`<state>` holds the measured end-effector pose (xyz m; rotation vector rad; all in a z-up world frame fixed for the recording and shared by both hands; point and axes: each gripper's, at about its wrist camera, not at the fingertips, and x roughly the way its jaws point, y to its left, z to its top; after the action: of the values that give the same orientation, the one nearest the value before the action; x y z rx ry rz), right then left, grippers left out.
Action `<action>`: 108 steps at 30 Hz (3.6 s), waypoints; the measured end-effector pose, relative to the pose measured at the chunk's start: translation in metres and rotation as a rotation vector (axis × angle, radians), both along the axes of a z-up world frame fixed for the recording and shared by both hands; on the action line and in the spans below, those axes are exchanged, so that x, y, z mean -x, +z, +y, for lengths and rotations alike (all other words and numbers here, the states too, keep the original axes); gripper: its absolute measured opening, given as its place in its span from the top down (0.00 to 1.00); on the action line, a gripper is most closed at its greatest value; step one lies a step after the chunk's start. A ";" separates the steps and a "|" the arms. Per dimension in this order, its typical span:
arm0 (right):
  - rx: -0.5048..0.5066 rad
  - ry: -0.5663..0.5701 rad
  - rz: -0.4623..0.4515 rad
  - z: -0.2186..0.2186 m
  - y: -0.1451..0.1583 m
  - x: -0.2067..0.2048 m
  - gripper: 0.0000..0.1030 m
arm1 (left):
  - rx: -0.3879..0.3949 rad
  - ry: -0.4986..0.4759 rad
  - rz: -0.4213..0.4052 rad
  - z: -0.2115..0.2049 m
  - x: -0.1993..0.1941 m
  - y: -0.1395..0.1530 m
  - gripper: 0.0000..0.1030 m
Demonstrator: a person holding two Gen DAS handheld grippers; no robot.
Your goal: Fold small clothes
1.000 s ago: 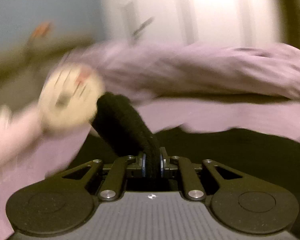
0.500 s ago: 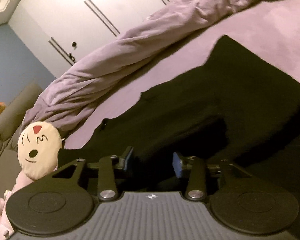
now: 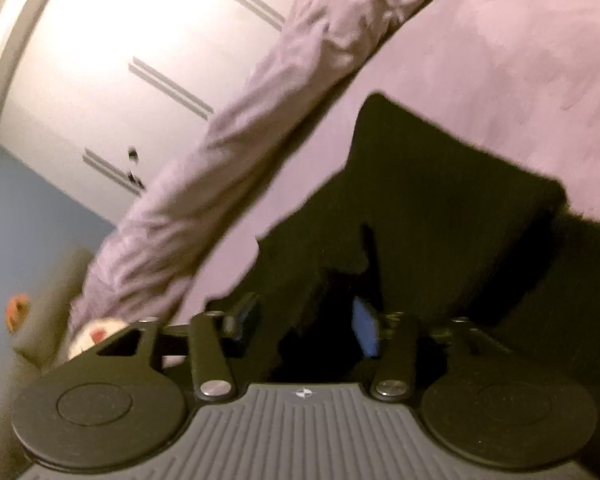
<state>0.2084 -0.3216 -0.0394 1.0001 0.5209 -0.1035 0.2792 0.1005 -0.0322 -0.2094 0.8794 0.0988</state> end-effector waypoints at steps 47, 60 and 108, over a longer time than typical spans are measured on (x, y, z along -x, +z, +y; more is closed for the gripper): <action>0.558 0.250 0.235 0.004 0.017 0.080 0.56 | -0.050 -0.114 0.017 0.019 0.072 0.007 0.13; 0.319 0.160 0.298 -0.027 0.014 0.248 0.38 | -0.004 -0.017 0.108 0.062 0.184 0.000 0.01; 0.195 0.146 0.276 -0.069 -0.003 0.285 0.33 | 0.261 0.035 0.255 0.132 0.198 -0.011 0.05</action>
<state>-0.0763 -0.3911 -0.0419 0.7582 0.8186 -0.1603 0.0812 0.2326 -0.0436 -0.4632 1.1435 0.0430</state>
